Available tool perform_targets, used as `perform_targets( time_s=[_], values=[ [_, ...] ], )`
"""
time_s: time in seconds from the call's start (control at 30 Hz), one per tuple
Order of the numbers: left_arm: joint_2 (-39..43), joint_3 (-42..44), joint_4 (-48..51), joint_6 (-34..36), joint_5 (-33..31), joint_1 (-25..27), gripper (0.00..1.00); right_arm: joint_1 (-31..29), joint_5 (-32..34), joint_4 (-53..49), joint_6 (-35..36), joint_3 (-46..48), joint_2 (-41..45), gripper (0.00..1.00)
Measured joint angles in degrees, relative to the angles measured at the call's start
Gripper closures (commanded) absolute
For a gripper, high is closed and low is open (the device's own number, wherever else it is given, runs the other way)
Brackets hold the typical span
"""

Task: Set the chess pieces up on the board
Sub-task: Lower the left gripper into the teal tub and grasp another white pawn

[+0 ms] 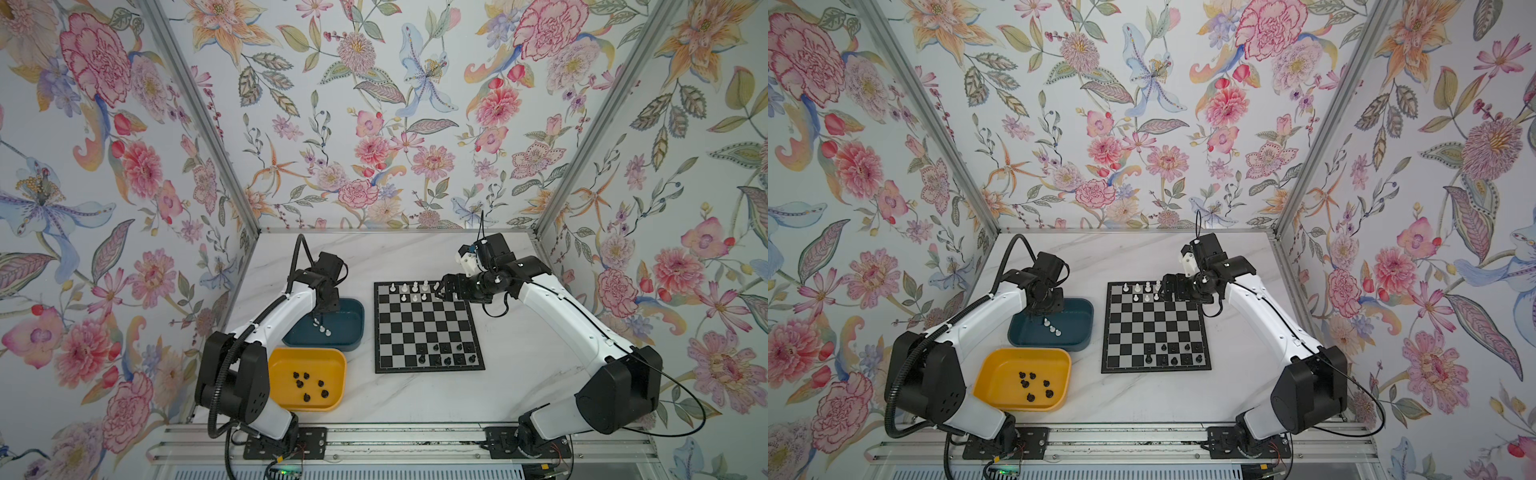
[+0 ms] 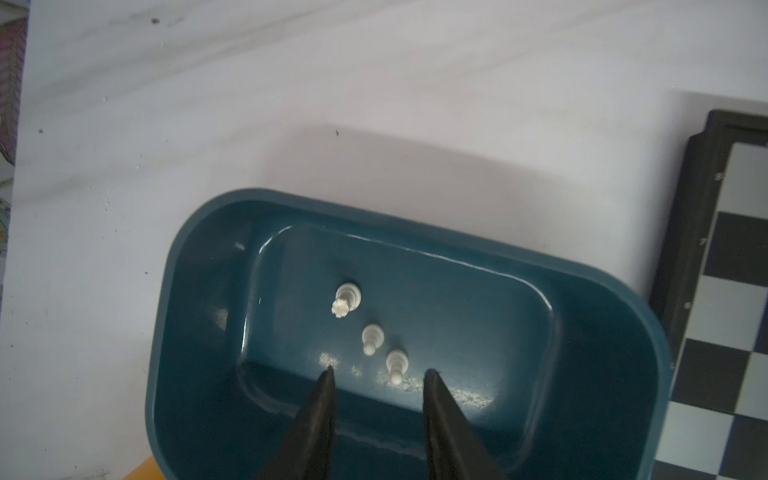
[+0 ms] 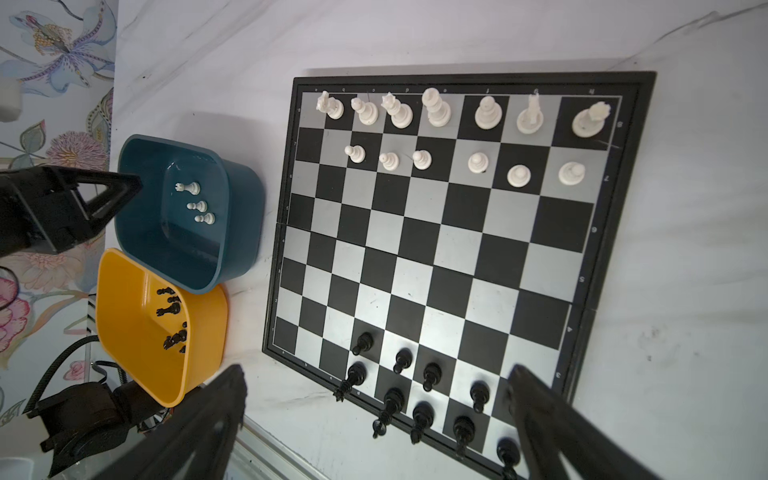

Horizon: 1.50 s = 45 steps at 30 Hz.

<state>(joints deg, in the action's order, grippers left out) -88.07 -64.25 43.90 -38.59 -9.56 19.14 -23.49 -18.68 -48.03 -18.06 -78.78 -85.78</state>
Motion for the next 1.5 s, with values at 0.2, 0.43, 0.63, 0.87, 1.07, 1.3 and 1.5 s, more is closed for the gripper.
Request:
perform_targets(
  time_s=[0.2,0.43,0.63,0.87,1.07,1.3,1.5],
  values=[
    [1.20,5.53,-4.74,-0.48,0.48,-1.79,0.63,-1.40,0.00,0.37,-0.02,-0.83,-0.13,0.01],
    [1.18,9.40,-9.46,-0.22,1.88,-5.25,0.65,-2.01,0.26,0.35,-0.85,-0.83,-0.11,0.01],
    [0.24,9.64,-12.24,0.68,2.32,-6.29,0.66,-2.51,1.16,0.35,-1.60,-0.83,-0.09,0.01],
    [-3.23,10.51,-14.62,1.51,3.56,-6.60,0.67,-2.82,1.60,0.35,-1.97,-0.83,-0.07,0.01],
    [-4.09,11.13,-15.47,1.73,4.04,-6.93,0.68,-2.82,1.75,0.35,-1.95,-0.83,-0.07,0.01],
    [-5.22,11.13,-16.48,2.21,4.74,-7.10,0.70,-2.82,1.79,0.35,-1.95,-0.83,-0.07,0.01],
    [-5.84,11.13,-16.61,2.80,4.72,-7.19,0.73,-2.82,1.97,0.33,-1.95,-0.83,-0.07,0.01]
  ],
)
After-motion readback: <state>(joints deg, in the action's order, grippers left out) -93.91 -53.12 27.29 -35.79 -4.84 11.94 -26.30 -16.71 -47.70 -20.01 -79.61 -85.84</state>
